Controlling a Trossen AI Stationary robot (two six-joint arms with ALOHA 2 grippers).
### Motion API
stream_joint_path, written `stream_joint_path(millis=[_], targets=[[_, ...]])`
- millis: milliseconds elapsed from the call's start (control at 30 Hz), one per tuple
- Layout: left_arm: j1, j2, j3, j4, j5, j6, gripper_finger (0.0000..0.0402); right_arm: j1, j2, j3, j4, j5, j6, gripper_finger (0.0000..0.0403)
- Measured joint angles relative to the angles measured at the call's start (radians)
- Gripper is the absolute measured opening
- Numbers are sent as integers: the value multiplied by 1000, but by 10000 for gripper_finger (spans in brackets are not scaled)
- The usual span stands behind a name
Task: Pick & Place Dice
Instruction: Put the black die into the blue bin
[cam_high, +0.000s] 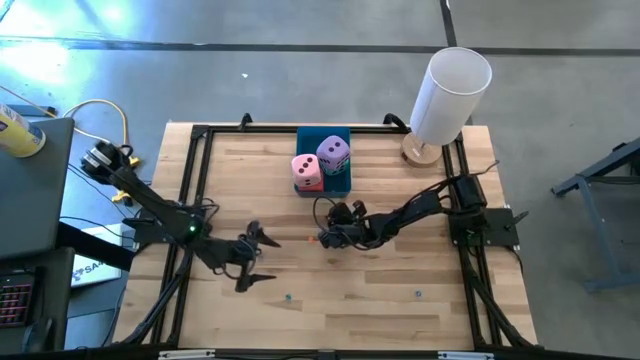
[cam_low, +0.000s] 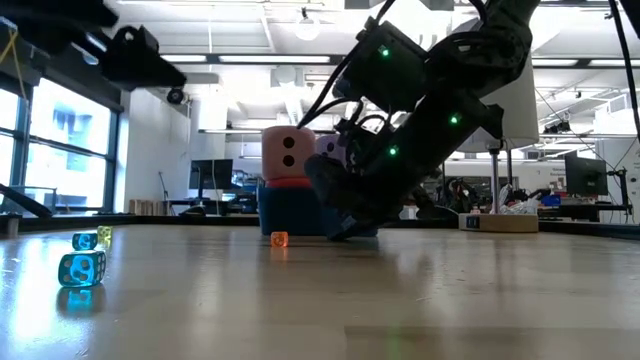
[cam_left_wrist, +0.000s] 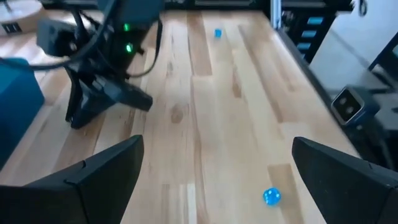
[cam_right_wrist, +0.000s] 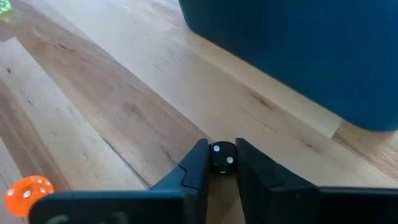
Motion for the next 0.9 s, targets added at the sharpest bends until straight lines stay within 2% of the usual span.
stream_joint_path(millis=[267,633,900], targets=[[0,113,0,16,0,-34,398,48,-74,-4,-37,-49,-49,43],[-3,149,0,53,6,-33,398,102,-183,-2,-126,56,-55,44],[-20,149,0,62,16,-14,398,113,-234,-2,-134,139,-128,42]])
